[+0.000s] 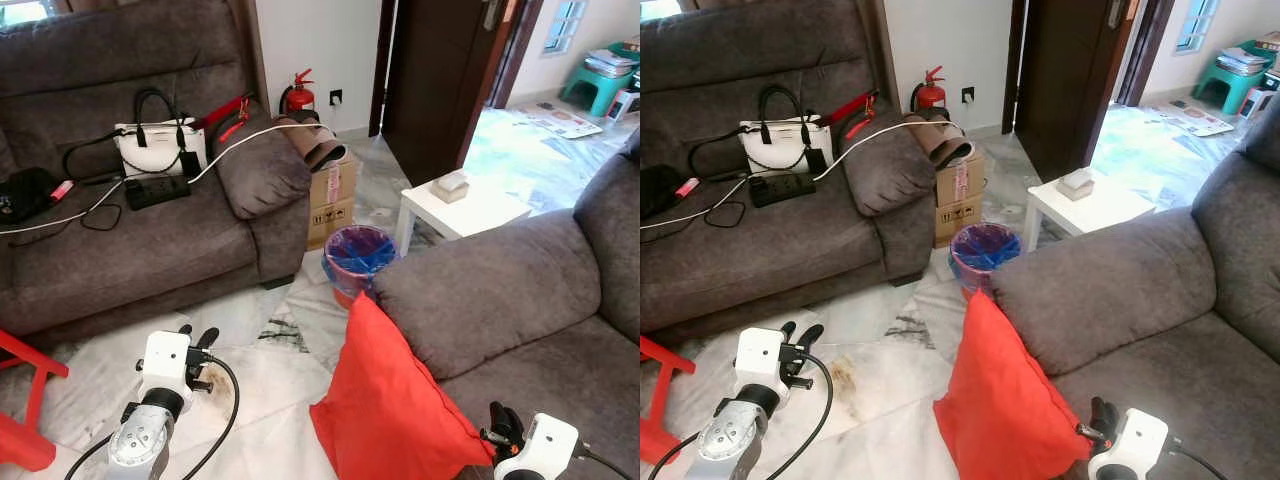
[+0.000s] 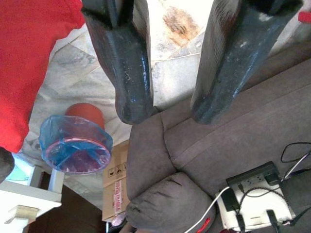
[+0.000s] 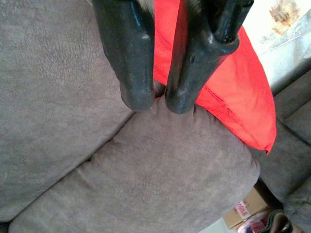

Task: Move the pillow to the sofa from floor

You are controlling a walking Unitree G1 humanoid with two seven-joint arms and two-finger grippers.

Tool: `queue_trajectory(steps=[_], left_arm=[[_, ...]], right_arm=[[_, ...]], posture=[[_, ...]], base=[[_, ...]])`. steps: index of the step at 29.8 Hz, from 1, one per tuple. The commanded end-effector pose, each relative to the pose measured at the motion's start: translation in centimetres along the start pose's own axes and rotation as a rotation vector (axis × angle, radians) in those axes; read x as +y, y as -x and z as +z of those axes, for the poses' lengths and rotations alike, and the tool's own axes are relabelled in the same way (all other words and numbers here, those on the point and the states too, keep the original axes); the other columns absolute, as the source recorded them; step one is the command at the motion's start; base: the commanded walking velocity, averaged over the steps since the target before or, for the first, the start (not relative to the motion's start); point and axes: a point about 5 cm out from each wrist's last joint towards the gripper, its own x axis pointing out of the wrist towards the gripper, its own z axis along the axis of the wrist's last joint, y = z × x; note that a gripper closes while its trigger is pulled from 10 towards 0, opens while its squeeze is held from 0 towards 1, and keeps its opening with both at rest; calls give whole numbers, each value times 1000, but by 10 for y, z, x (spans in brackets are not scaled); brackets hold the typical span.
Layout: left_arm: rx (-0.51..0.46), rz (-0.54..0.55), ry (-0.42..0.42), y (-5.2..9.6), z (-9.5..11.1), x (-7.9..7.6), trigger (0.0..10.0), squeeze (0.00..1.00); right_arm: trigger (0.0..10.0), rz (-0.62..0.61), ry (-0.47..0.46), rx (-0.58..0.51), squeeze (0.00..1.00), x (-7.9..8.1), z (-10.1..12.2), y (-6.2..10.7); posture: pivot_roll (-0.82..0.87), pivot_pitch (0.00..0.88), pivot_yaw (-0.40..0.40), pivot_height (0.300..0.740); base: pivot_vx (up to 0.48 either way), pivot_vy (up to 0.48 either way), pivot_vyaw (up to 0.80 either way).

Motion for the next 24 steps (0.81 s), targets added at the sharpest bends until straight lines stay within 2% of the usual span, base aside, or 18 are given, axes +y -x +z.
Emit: queue_trajectory(steps=[1,5,24], left_arm=[[11,4,12,2,-1,0,10000,0],[10,7,13,1,-1,0,10000,0],[10,10,19,-1,-1,-2,10000,0]], right_arm=[[10000,-12,32,59,0,-1,-5,0],[10000,-17,20,41,0,-1,-5,0],[10000,-52,18,39,0,-4,-2,-1]], posture=[[73,94,40,677],[74,93,39,653],[81,80,34,653]], base=[[0,0,0],[0,0,0],[0,0,0]])
